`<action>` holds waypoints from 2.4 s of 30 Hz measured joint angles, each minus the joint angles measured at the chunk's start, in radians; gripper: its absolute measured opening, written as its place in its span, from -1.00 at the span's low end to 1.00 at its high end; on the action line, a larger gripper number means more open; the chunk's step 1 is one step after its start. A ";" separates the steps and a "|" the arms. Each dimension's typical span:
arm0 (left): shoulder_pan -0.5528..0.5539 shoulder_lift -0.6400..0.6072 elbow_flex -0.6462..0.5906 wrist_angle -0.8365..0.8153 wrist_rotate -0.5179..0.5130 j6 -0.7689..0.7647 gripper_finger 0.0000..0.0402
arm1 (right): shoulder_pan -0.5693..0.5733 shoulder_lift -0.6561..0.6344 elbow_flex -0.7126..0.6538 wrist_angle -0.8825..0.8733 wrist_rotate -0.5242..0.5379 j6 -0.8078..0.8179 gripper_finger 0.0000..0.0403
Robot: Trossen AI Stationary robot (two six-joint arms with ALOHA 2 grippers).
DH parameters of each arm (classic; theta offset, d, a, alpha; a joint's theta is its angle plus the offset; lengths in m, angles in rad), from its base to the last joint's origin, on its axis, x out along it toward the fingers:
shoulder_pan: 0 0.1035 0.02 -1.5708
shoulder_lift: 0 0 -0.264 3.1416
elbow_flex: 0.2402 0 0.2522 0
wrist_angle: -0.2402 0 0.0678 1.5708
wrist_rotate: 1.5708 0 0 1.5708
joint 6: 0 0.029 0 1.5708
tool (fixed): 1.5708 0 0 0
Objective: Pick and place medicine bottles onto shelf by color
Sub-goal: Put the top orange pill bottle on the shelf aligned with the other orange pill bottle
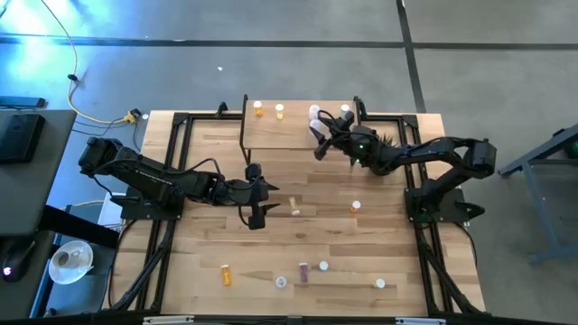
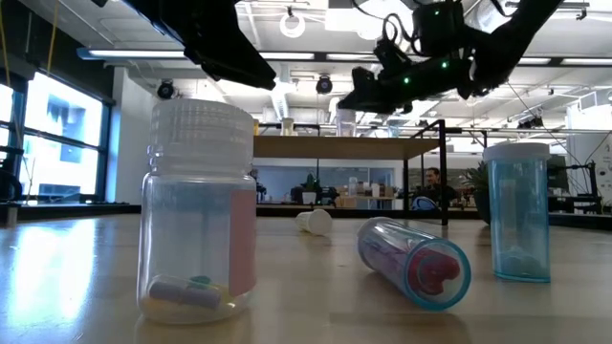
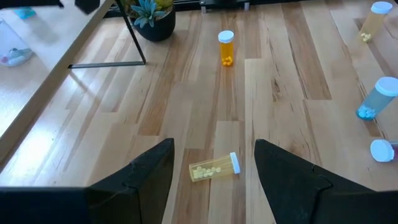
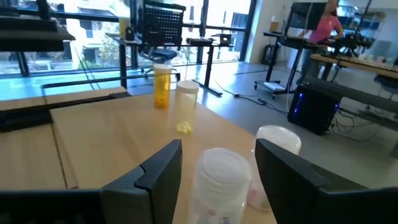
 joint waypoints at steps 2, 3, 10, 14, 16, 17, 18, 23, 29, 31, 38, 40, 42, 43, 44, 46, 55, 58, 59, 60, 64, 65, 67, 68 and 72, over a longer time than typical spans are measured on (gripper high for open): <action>0.000 0.000 0.000 0.000 0.000 0.000 0.06 | 0.009 -0.029 0.000 -0.034 0.000 -0.008 -0.03; 0.000 0.000 0.000 -0.001 0.000 0.000 0.06 | 0.015 -0.046 0.000 -0.058 0.000 -0.007 -0.03; 0.000 0.000 0.000 -0.018 0.000 0.000 0.06 | 0.104 -0.210 0.000 -0.362 -0.001 0.062 -0.03; 0.000 0.000 0.000 -0.019 0.000 0.000 0.06 | 0.182 -0.312 0.000 -0.544 -0.001 0.115 -0.03; 0.000 0.000 0.000 -0.019 0.000 0.000 0.06 | 0.222 -0.361 0.000 -0.627 -0.001 0.154 -0.03; 0.000 0.000 0.000 -0.018 0.000 0.000 0.06 | 0.242 -0.383 0.000 -0.662 -0.002 0.172 -0.03; 0.000 0.000 0.000 -0.019 0.000 0.000 0.06 | 0.262 -0.405 0.000 -0.701 -0.002 0.192 -0.03; 0.000 0.000 0.000 -0.018 0.000 -0.001 0.06 | 0.365 -0.492 0.000 -0.855 -0.028 0.292 -0.03; 0.000 0.000 0.000 -0.016 0.000 -0.001 0.06 | 0.479 -0.536 0.000 -0.986 -0.033 0.415 -0.03; 0.000 0.000 0.000 -0.016 0.000 -0.002 0.06 | 0.511 -0.540 0.000 -1.031 -0.033 0.455 -0.03; 0.000 0.000 0.000 -0.017 0.000 -0.003 0.06 | 0.620 -0.540 0.000 -1.208 -0.033 0.618 -0.03; 0.000 0.000 0.000 -0.017 0.000 -0.004 0.06 | 0.650 -0.540 0.000 -1.245 -0.033 0.659 -0.03; 0.000 0.000 0.000 -0.017 0.000 -0.004 0.06 | 0.681 -0.540 0.000 -1.272 -0.032 0.696 -0.03; 0.000 0.000 0.000 -0.017 0.000 -0.004 0.06 | 0.696 -0.540 0.000 -1.284 -0.032 0.711 -0.03; 0.000 0.000 0.000 -0.017 0.000 -0.003 0.06 | 0.712 -0.540 0.000 -1.297 -0.030 0.728 -0.03; 0.000 0.000 0.000 -0.017 0.000 -0.002 0.06 | 0.744 -0.540 -0.002 -1.325 -0.006 0.761 -0.03; 0.000 0.000 0.000 -0.018 0.000 -0.003 0.06 | 0.853 -0.539 -0.069 -1.414 0.077 0.925 -0.03; 0.000 0.000 0.000 -0.018 0.000 -0.003 0.06 | 0.875 -0.539 -0.095 -1.428 0.081 0.971 -0.03; 0.000 0.000 0.000 -0.018 0.000 -0.003 0.06 | 0.884 -0.539 -0.103 -1.429 0.089 0.985 -0.03; 0.000 0.000 0.000 -0.018 0.000 -0.003 0.06 | 0.891 -0.539 -0.112 -1.429 0.100 0.997 -0.03; 0.000 0.000 0.000 -0.018 0.000 -0.001 0.06 | 0.922 -0.539 -0.156 -1.423 0.146 1.004 -0.03; 0.000 0.000 0.000 -0.018 0.000 -0.001 0.06 | 0.928 -0.539 -0.168 -1.417 0.156 1.007 -0.03; 0.000 0.000 0.000 -0.018 0.000 -0.002 0.06 | 0.939 -0.539 -0.200 -1.388 0.175 1.019 -0.03; 0.000 0.000 0.000 -0.018 0.000 -0.002 0.06 | 0.944 -0.539 -0.217 -1.372 0.179 1.022 -0.03; 0.000 0.000 0.000 -0.018 0.000 -0.003 0.06 | 0.950 -0.539 -0.291 -1.297 0.188 1.022 -0.03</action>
